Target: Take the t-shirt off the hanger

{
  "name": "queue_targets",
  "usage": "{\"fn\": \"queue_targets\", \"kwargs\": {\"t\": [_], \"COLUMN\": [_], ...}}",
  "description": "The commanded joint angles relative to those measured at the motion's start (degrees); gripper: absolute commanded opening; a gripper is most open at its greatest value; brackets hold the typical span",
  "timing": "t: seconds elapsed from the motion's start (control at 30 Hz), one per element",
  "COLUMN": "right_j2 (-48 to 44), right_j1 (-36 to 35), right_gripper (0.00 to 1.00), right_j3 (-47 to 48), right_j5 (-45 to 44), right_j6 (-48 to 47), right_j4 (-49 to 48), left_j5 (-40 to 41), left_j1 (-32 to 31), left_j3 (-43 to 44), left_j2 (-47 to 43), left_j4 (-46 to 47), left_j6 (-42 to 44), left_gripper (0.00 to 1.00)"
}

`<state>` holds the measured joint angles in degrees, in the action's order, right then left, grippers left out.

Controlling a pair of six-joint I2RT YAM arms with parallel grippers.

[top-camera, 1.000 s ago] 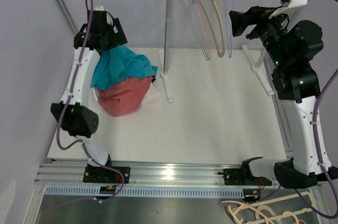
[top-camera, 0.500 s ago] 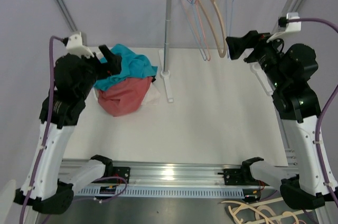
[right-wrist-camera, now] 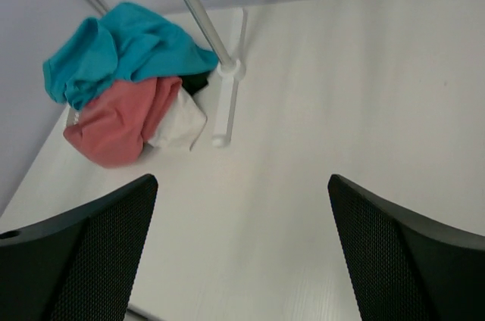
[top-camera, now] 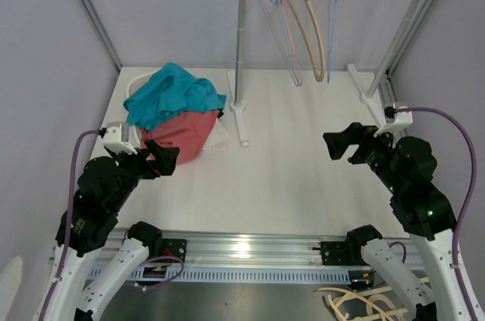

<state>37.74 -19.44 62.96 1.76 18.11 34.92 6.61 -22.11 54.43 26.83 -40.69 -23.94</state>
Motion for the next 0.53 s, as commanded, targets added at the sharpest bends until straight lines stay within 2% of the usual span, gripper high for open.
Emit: {"fn": "queue_targets", "kwargs": {"t": [0.0,0.23,0.5], "right_j2": [-4.2,-6.4,-7.4], "right_j1": [-0.3,-0.3,-0.3], "right_gripper": [0.99,0.99,1.00], "right_j3": [-3.4,-6.1,-7.9], "right_j5": [2.0,0.2,-0.1], "right_j6": [2.2,0.6,0.5], "right_j4": [2.7,6.5,5.2], "left_j5": [-2.7,-1.8,-2.5], "left_j1": [-0.4,-0.4,-0.4], "left_j3": [-3.5,-4.0,-3.8], "left_j2": [-3.2,-4.9,-3.8], "left_j4": [-0.9,-1.4,-1.2], "left_j6": [-0.8,0.5,0.9], "left_gripper": [1.00,0.99,0.99]}}
